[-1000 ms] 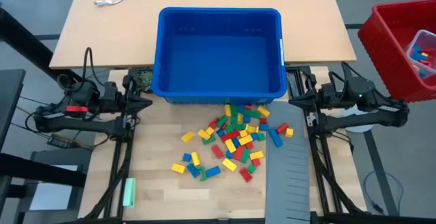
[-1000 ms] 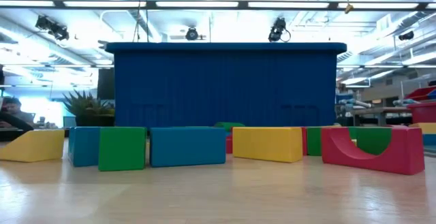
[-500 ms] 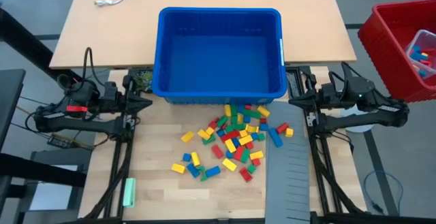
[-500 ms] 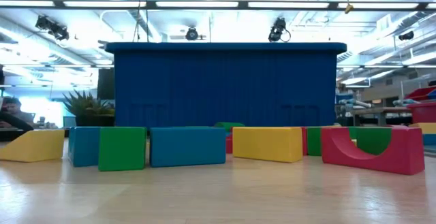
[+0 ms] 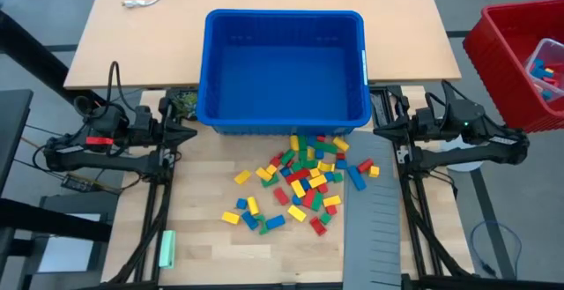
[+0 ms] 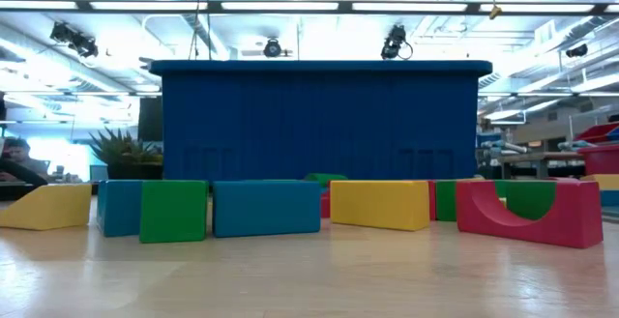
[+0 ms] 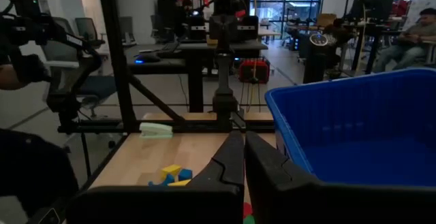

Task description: Sort blocks

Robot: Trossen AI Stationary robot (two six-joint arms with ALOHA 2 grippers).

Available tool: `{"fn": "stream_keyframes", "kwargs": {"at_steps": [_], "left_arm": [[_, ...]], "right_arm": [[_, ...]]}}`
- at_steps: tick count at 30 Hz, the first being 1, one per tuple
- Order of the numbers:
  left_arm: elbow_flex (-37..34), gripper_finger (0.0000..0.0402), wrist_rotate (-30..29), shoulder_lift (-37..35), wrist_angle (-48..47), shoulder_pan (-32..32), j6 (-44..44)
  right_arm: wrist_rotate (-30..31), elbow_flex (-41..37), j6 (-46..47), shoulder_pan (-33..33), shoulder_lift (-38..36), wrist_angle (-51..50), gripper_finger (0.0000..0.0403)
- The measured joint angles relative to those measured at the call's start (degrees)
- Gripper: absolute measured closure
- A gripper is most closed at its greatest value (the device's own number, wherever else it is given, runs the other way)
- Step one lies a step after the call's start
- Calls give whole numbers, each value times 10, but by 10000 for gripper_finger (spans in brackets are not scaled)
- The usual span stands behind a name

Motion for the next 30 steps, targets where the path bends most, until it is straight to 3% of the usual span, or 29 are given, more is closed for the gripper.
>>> {"fn": "stream_keyframes", "kwargs": {"at_steps": [4, 9, 13, 16, 21, 28, 30], "left_arm": [[0, 376, -5, 5, 41, 0, 2], [0, 376, 1, 8, 131, 0, -113], [0, 376, -35, 11, 202, 0, -197], [0, 377, -37, 26, 216, 0, -208], [0, 389, 15, 117, 222, -6, -228], [0, 398, 31, 285, 287, -44, -239], [0, 398, 31, 325, 319, -58, -236]], "right_arm": [[0, 0, 0, 0, 0, 0, 396], [0, 0, 0, 0, 0, 0, 401], [0, 0, 0, 0, 0, 0, 401], [0, 0, -7, 0, 0, 0, 398], [13, 0, -139, 0, 0, 0, 395], [14, -1, -138, 0, 0, 18, 401], [14, -1, -99, 0, 4, 51, 402]]}}
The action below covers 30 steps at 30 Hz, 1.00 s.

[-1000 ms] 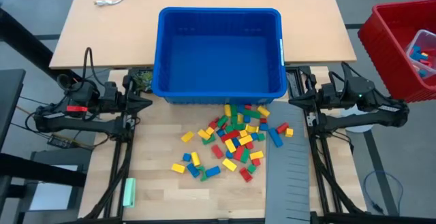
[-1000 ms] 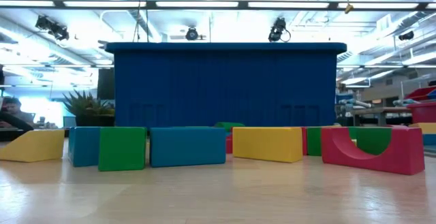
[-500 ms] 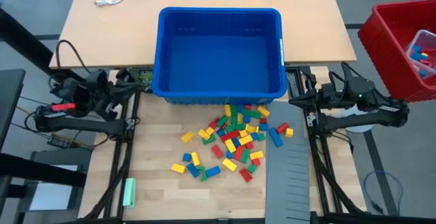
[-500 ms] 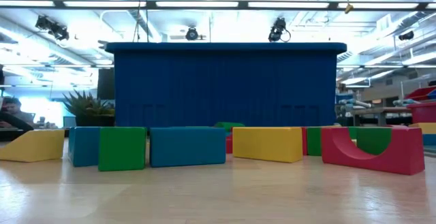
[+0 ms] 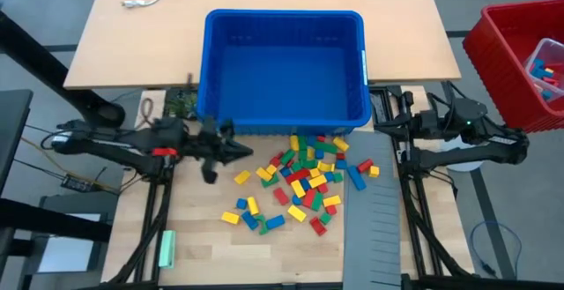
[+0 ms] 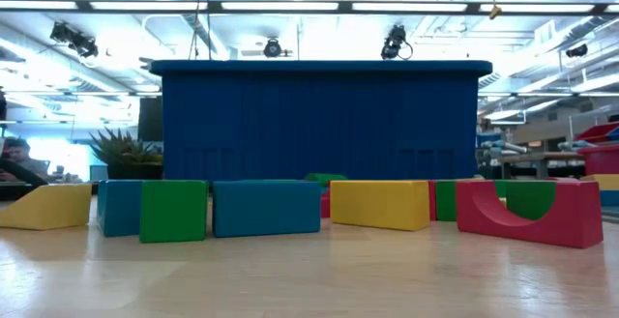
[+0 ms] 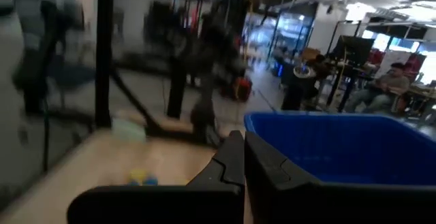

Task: Sort blocks
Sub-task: Assemble the blue bin using gray bin divider

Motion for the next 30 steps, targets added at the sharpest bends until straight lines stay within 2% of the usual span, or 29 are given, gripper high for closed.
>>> {"fn": "stream_keyframes", "kwargs": {"at_steps": [6, 10, 13, 18, 23, 27, 30], "left_arm": [[2, 399, -5, 112, 136, -44, 15], [30, 399, -9, 170, 131, -69, 34], [56, 399, -17, 194, 112, -80, 44], [81, 399, -31, 220, 109, -92, 59], [92, 399, -34, 243, 109, -101, 69], [92, 399, -43, 246, 83, -109, 69], [92, 399, -52, 246, 67, -117, 69]], "right_arm": [[-18, 0, 227, 0, 4, 125, 398], [-23, 0, 333, 0, 4, 200, 396], [-41, 0, 368, 0, 6, 216, 399], [-118, 0, 417, 3, 35, 190, 402], [-212, 0, 450, 38, 109, 172, 402], [-215, 0, 451, 99, 169, 86, 402], [-161, 0, 451, 156, 208, 6, 403]]}}
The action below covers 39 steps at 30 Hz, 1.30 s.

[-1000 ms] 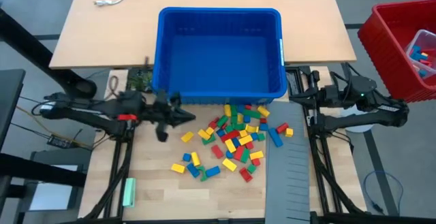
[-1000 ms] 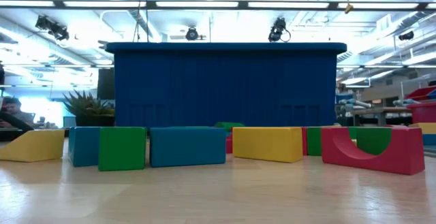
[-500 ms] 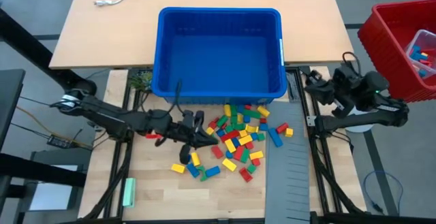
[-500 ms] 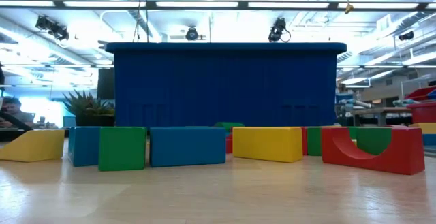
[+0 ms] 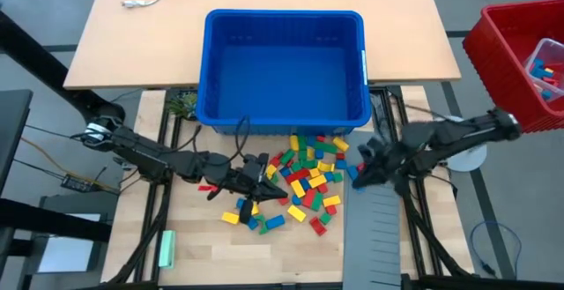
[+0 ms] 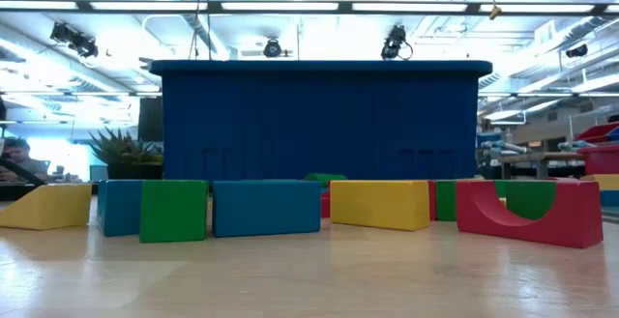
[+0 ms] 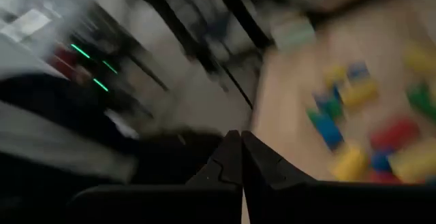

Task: Sort blocks
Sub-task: Assemble the blue bin using gray bin divider

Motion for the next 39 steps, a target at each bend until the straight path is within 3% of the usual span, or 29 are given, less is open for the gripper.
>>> {"fn": "stream_keyframes", "kwargs": {"at_steps": [5, 15, 20, 25, 31, 39], "left_arm": [[0, 400, -6, 0, -20, -7, -12], [0, 400, -6, 5, -62, -28, -30], [0, 400, -5, 23, -97, -43, -43], [0, 400, -2, 33, -172, -62, -61], [0, 400, -4, 34, -221, -84, -60], [0, 399, -24, 33, -217, -90, -60]], "right_arm": [[86, 0, 30, 82, 60, -53, 403], [177, 0, 91, 209, 229, 12, 403], [157, 0, 99, 211, 323, 106, 403], [163, 0, 209, 222, 393, 27, 403], [190, 0, 298, 245, 478, 30, 403], [225, 2, 259, 201, 537, 78, 403]]}}
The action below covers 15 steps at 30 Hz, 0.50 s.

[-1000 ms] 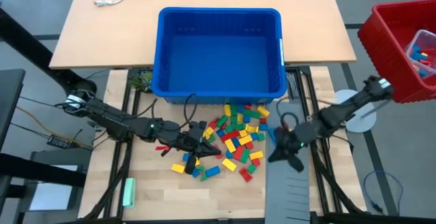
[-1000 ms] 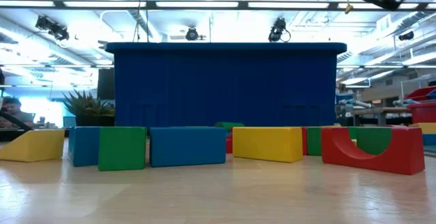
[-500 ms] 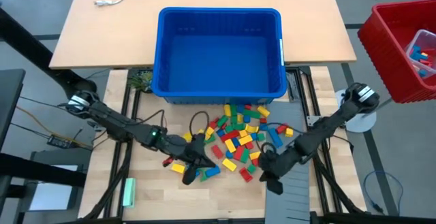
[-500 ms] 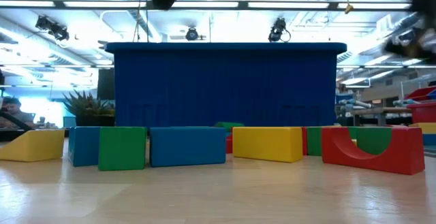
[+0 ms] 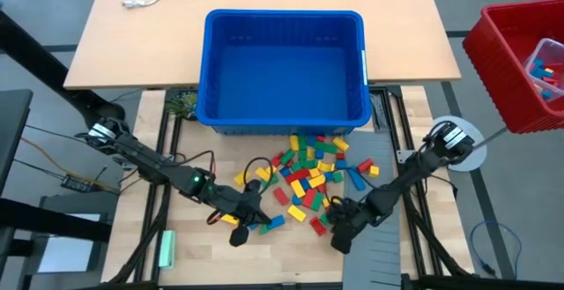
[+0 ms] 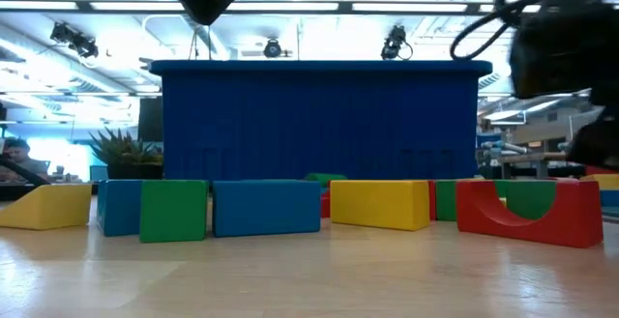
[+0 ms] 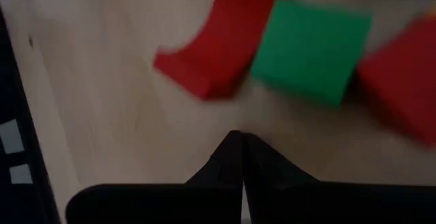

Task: Sort blocks
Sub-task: Assemble the blue bin using gray bin divider

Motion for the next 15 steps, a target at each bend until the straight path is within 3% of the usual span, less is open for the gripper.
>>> {"fn": "stream_keyframes", "kwargs": {"at_steps": [15], "left_arm": [[0, 393, -30, 0, 23, 2, 3]], "right_arm": [[29, -2, -197, -158, 9, 53, 403]]}}
